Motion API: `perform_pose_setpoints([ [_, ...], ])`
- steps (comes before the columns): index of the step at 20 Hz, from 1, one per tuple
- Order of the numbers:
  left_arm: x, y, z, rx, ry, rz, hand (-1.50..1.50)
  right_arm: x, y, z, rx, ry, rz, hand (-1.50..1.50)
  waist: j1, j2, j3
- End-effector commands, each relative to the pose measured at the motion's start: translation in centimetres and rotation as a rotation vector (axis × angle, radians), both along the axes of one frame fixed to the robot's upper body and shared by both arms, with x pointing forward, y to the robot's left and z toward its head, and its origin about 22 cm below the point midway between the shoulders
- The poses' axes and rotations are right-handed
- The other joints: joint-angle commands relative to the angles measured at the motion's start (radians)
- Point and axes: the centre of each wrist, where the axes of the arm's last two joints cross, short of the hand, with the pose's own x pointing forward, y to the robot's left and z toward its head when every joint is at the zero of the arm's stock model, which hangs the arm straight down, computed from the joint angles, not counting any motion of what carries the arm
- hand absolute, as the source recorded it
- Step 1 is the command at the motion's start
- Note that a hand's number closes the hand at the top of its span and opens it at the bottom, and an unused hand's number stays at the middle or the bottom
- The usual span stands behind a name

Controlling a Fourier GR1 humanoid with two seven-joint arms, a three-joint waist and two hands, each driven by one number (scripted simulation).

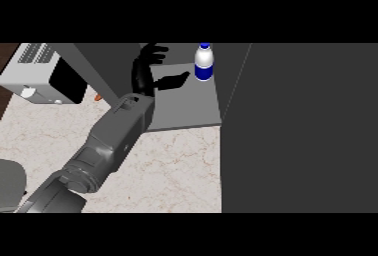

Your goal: Pick up the bottled water, place it into the cabinet and close the cabinet

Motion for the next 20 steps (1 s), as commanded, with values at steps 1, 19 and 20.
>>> perform_pose_setpoints([
  [1,0.3,0.3,0.3,0.064,-0.036,0.018,-1.5,-0.3,0.1,1.2,0.05,-0.033,0.019,-1.5,-0.01,0.003,0.0],
  [19,1.4,-2.3,4.3,-0.259,-0.222,-0.322,-1.5,-0.6,0.5,1.4,0.055,-0.009,0.04,-1.5,0.045,-0.02,0.0],
  [20,0.4,-3.3,2.4,-0.252,-0.21,-0.303,-1.5,-0.8,1.0,0.6,0.076,0.005,0.03,-1.5,0.049,-0.023,0.001],
])
